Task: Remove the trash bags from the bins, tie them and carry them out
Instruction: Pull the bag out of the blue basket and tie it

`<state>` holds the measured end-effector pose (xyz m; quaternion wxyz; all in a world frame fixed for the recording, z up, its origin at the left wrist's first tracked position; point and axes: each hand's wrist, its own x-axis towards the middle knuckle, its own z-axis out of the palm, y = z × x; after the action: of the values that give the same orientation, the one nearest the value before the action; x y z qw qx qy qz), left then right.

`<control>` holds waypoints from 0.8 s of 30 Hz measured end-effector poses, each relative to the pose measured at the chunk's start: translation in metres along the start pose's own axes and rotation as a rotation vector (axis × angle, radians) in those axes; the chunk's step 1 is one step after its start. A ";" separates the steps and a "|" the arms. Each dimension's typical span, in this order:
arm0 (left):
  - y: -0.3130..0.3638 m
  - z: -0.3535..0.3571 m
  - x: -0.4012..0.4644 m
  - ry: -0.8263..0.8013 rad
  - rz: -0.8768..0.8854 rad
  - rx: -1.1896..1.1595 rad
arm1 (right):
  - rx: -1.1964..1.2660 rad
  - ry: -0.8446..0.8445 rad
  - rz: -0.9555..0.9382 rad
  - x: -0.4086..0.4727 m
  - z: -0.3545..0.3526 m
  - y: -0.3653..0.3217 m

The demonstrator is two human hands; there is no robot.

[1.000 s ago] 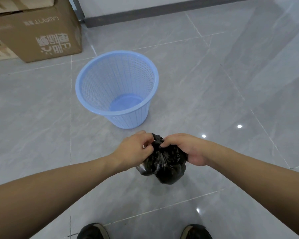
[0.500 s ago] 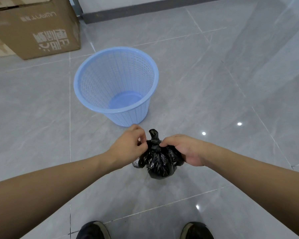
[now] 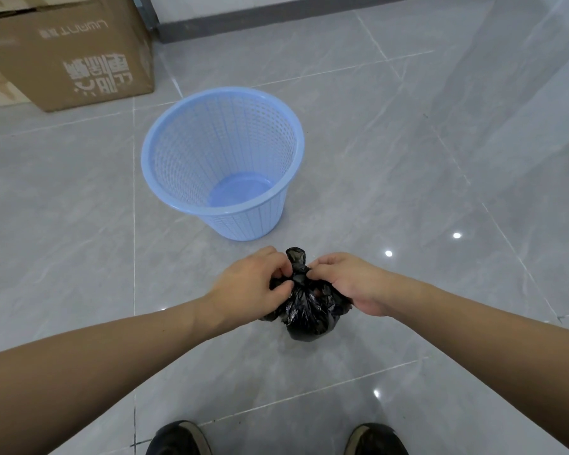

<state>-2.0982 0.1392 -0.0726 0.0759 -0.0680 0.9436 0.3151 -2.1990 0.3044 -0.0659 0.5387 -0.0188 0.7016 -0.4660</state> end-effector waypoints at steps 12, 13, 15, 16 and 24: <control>0.007 -0.004 0.016 -0.056 -0.397 -0.390 | -0.118 0.058 -0.080 0.001 0.003 -0.001; 0.008 -0.005 0.019 -0.055 -0.459 -0.483 | -0.145 0.064 -0.108 0.001 0.004 -0.001; 0.013 -0.009 0.024 -0.049 -0.588 -0.689 | -0.168 0.048 -0.149 0.002 0.006 0.000; 0.014 -0.010 0.025 -0.045 -0.626 -0.753 | -0.169 0.037 -0.153 0.001 0.007 0.000; 0.004 -0.005 0.015 -0.196 -0.451 -0.679 | 0.042 0.031 0.072 0.002 0.001 -0.004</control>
<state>-2.1136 0.1380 -0.0692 0.2057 -0.2639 0.7360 0.5885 -2.2005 0.3003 -0.0646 0.5444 0.0249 0.7002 -0.4612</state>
